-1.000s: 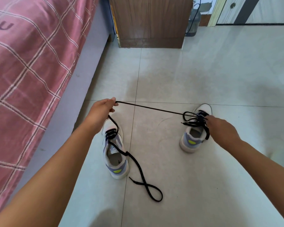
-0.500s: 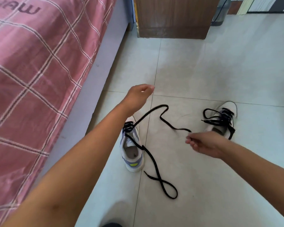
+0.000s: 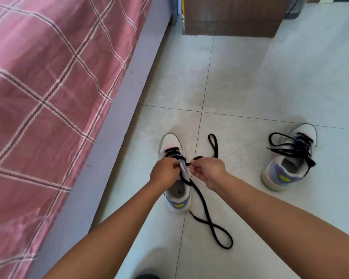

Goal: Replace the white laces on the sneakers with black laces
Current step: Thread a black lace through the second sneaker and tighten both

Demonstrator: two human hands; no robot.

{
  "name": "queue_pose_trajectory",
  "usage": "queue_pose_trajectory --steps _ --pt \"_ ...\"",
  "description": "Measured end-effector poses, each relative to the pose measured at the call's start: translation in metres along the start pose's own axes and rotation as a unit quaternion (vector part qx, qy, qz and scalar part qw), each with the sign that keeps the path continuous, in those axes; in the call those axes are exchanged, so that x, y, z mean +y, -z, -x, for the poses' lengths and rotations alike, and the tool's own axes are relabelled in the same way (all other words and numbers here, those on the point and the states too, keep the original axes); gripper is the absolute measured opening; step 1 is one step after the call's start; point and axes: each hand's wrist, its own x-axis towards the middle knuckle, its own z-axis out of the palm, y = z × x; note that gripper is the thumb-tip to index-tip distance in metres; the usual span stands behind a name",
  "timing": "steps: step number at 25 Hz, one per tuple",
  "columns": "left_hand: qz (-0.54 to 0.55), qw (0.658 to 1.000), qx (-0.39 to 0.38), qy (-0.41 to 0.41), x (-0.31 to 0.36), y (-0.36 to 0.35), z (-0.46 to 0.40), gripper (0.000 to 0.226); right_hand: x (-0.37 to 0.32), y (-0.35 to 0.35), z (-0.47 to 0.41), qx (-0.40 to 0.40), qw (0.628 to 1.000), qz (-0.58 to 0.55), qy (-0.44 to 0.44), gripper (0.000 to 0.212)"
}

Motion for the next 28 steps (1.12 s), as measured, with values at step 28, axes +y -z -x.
queue_pose_trajectory --steps 28 --pt "0.179 0.982 -0.055 0.019 0.000 -0.015 0.008 0.031 0.018 0.000 -0.003 0.096 0.980 0.113 0.130 0.018"
